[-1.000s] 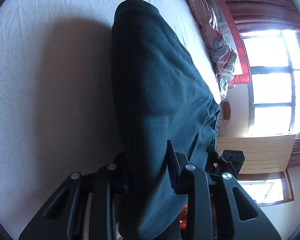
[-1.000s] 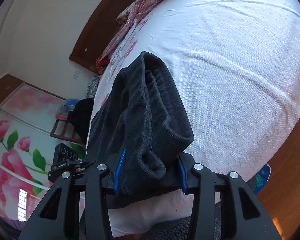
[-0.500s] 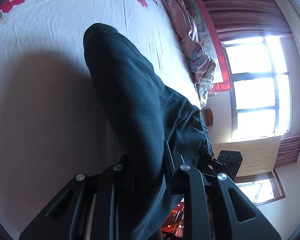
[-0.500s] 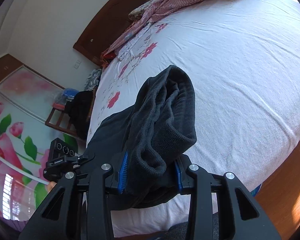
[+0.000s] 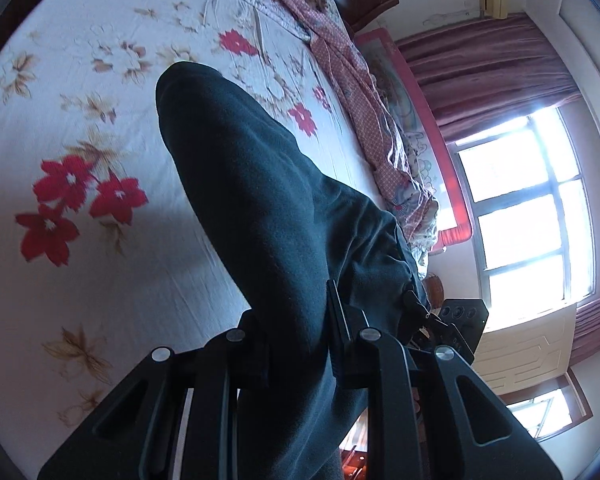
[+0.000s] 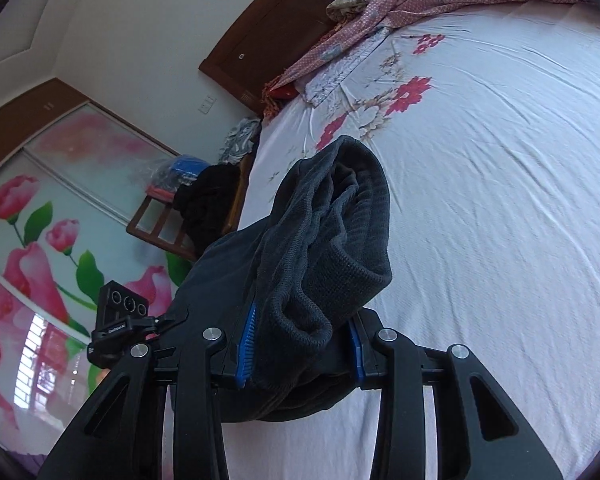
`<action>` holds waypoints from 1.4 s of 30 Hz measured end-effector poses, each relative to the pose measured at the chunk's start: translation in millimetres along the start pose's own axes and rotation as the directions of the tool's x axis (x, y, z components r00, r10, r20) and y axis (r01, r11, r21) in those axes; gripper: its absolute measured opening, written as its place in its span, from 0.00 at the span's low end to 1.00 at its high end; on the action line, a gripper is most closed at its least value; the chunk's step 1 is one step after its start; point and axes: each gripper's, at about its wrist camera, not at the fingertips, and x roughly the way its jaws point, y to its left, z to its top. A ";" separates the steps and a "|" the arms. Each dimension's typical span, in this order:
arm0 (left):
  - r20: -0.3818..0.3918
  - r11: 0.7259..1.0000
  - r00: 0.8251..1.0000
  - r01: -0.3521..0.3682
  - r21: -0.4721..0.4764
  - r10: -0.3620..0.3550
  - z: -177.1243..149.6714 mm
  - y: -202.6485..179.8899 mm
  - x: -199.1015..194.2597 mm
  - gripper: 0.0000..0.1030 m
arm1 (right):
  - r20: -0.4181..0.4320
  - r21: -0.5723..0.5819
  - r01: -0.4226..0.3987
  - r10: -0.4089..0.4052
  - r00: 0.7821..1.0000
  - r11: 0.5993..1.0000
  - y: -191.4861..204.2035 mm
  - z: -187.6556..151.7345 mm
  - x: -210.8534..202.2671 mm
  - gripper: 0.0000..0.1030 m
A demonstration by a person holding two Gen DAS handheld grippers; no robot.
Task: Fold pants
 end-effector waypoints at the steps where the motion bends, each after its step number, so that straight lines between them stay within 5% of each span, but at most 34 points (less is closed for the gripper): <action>1: 0.014 1.000 1.000 -0.012 0.001 0.012 8.6 1.6 -3.7 0.20 | 0.000 -0.002 -0.006 0.006 1.000 1.000 2.3 4.8 12.6 0.35; 7: 0.065 0.997 0.996 -0.065 -0.033 0.067 48.3 55.9 -10.5 0.20 | -0.056 0.008 0.028 -0.027 0.998 1.000 -9.9 11.5 91.4 0.35; 10: 0.016 0.979 0.985 -0.169 -0.112 0.172 42.8 109.1 14.9 0.22 | -0.137 0.028 0.145 -0.140 0.981 0.989 -38.7 -10.8 129.3 0.37; 11: -0.003 0.970 0.981 -0.194 -0.148 0.195 38.7 123.1 24.9 0.25 | -0.111 0.064 0.098 -0.090 0.990 0.993 -49.2 -17.3 126.8 0.40; 13: 0.043 0.973 0.993 -0.097 -0.209 0.109 28.8 144.5 25.2 0.38 | -0.086 0.140 0.014 -0.002 0.996 0.990 -62.8 -21.6 119.3 0.40; 15: 0.064 0.967 0.996 -0.046 -0.252 0.065 22.2 151.4 26.2 0.38 | -0.113 0.081 0.061 -0.052 0.992 0.995 -51.4 -19.7 116.9 0.49; 17: 0.057 0.962 0.995 -0.061 -0.266 0.079 21.9 149.0 22.6 0.45 | -0.115 0.051 0.126 -0.119 0.986 0.991 -40.6 -18.1 108.2 0.65; 19: 0.091 0.959 0.985 -0.118 -0.257 0.146 16.5 141.7 8.5 0.61 | -0.079 0.077 0.155 -0.149 0.986 0.985 -39.8 -17.8 91.3 0.65; 22: 0.189 0.955 0.946 -0.227 -0.192 0.262 3.4 118.6 -23.4 0.66 | 0.052 0.102 0.213 -0.219 0.974 0.972 -33.9 -15.5 56.2 0.65; 24: 0.249 0.959 0.929 -0.240 -0.153 0.272 -6.4 98.5 -35.6 0.72 | 0.133 0.083 0.121 -0.131 0.982 0.989 -17.2 -6.5 46.0 0.65; 27: 0.248 0.967 0.936 -0.253 -0.022 0.250 -21.1 67.7 -31.3 0.75 | 0.085 0.028 -0.031 0.028 0.996 0.999 20.1 18.9 79.5 0.65; 32: 0.135 0.964 0.965 -0.240 0.115 0.225 -33.3 44.3 12.0 0.75 | -0.060 0.061 -0.130 0.134 0.989 0.990 37.9 49.3 164.4 0.65; 34: 0.099 0.963 0.967 -0.246 0.112 0.236 -36.5 48.4 26.5 0.75 | -0.099 0.066 0.010 -0.003 0.995 0.998 25.2 50.0 191.5 0.65; 37: 0.094 0.969 0.971 -0.229 0.096 0.220 -38.7 59.0 29.7 0.75 | -0.116 0.125 0.087 -0.073 0.991 0.988 -4.5 47.6 198.9 0.27; 39: 0.085 0.973 0.974 -0.218 0.070 0.212 -36.5 60.7 28.3 0.75 | -0.122 0.154 0.040 -0.021 0.992 0.987 1.6 48.8 188.2 0.30; 42: 0.071 0.976 0.976 -0.211 0.056 0.207 -41.4 57.0 23.3 0.76 | -0.060 0.138 -0.067 0.076 0.995 0.988 27.5 42.9 143.8 0.55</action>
